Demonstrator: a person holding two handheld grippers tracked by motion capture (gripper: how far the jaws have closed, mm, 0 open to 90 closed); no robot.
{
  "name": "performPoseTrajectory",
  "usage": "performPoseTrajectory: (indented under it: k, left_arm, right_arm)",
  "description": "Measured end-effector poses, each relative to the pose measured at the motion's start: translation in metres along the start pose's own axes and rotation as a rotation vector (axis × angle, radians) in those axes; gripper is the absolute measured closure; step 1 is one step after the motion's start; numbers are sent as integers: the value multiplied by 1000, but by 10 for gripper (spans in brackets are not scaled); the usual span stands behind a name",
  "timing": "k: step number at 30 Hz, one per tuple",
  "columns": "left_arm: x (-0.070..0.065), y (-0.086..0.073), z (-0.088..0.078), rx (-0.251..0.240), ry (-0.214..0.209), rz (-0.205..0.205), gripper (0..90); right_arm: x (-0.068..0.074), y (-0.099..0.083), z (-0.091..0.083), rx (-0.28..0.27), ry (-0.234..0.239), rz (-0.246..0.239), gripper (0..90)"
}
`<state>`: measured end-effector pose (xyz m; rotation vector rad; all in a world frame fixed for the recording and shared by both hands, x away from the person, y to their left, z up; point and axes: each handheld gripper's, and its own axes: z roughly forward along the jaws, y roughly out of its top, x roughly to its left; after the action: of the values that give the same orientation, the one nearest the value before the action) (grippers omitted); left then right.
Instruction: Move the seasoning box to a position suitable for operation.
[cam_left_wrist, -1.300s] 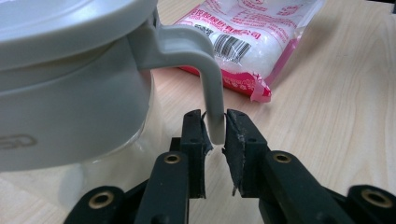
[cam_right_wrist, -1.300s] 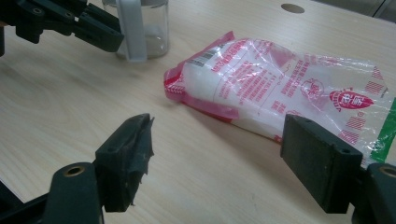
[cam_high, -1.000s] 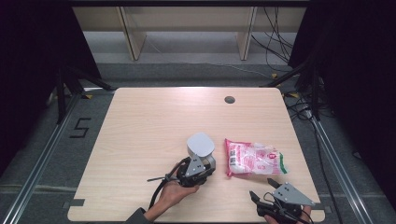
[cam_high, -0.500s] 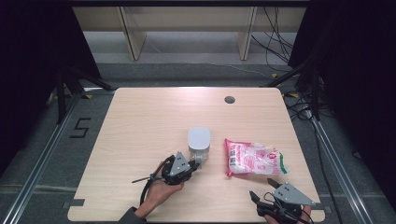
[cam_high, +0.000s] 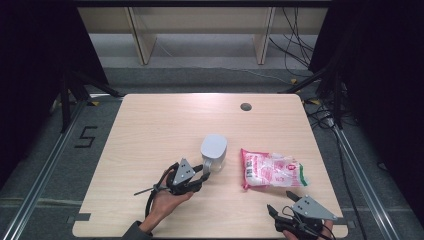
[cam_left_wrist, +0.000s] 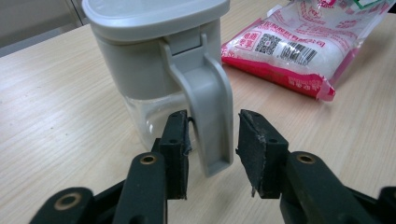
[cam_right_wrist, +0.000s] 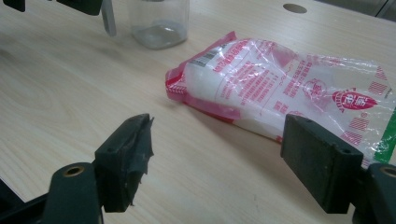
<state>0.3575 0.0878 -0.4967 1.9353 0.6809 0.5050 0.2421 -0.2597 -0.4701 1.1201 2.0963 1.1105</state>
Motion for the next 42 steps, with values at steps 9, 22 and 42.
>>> performPoseTrajectory:
  k: [9, 22, 42]
  left_arm:
    - [-2, 5, 16, -2, 25, 25, 646]
    - [28, -3, 2, -5, 124, 22, 662]
    - [55, -2, 22, 20, 209, -22, 691]
  right_arm:
    - [0, 0, 0, -2, 12, -5, 256]
    - [0, 0, 0, 0, 10, 0, 256]
    - [2, 0, 3, 3, 26, -8, 256]
